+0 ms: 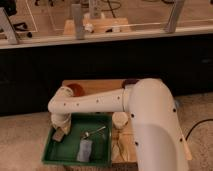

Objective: Wipe tray with eraser

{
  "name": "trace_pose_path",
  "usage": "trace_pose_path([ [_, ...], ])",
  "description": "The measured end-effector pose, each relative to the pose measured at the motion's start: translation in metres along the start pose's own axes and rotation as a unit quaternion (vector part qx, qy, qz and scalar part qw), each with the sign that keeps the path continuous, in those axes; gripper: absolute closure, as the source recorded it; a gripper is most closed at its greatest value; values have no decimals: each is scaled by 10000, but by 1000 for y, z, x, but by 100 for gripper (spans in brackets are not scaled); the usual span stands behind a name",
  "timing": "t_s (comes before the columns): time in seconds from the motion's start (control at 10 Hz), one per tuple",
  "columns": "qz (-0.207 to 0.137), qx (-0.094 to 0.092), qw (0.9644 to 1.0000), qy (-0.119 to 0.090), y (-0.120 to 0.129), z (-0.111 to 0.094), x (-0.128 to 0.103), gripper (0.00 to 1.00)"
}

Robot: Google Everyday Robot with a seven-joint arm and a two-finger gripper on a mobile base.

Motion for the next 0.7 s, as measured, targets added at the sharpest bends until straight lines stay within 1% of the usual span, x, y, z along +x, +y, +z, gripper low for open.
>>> trace_pose_path([
  [0.1, -101, -37, 9999, -20, -3, 1, -14, 100],
  [0.2, -167, -101, 9998, -46, -1, 3, -27, 100],
  [0.3, -165, -132, 9998, -58, 4, 4, -33, 100],
  [0.6, -85, -187, 9998, -52, 27, 1, -39, 100],
  [0.7, -12, -204, 9998, -39, 39, -2, -38, 100],
])
